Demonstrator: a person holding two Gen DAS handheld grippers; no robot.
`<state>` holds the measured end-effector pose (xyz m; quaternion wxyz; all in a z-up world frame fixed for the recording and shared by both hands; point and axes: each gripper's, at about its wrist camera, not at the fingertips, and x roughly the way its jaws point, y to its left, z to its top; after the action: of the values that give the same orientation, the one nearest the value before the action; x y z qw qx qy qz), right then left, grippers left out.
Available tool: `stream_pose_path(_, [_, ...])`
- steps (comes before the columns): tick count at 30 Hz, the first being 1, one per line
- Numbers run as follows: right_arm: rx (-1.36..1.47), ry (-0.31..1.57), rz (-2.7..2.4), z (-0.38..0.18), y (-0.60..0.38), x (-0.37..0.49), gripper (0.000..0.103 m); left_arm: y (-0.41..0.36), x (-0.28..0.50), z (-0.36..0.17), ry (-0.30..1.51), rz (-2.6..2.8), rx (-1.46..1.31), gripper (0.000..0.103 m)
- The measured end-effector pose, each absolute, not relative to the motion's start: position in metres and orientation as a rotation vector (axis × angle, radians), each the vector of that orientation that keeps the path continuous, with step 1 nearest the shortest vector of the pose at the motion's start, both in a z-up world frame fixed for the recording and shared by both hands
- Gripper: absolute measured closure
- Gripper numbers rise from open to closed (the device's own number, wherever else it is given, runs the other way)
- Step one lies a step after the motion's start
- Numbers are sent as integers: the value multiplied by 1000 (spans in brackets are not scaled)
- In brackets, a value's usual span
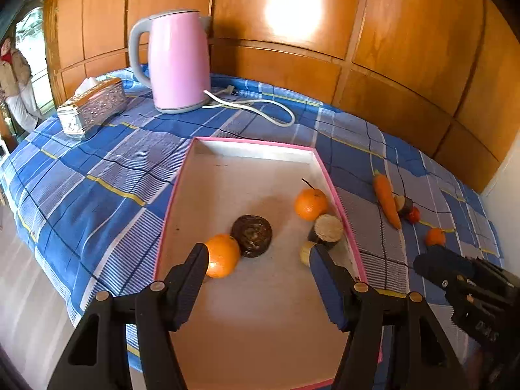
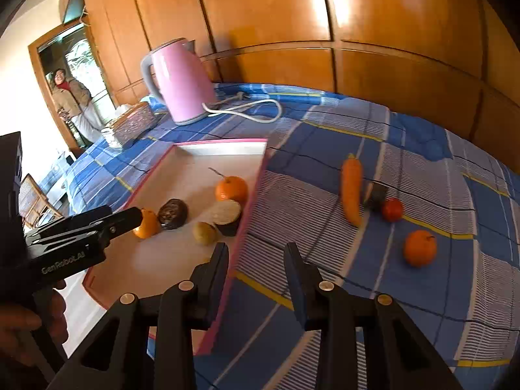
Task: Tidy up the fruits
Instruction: 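Carry the small yellow fruit into the tray and open the right gripper, then reach the left gripper to the orange carrot and grasp it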
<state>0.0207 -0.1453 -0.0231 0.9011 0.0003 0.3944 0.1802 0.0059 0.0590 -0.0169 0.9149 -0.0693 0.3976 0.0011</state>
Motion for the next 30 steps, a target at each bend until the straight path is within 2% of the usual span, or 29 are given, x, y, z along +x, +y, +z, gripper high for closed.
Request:
stream_pose_path(20, [161, 836, 138, -33, -242, 30, 67, 1, 19, -12, 851, -163, -60, 38])
stream_pose_path(30, [205, 828, 46, -33, -278, 30, 67, -39, 51, -11, 896, -263, -64, 40])
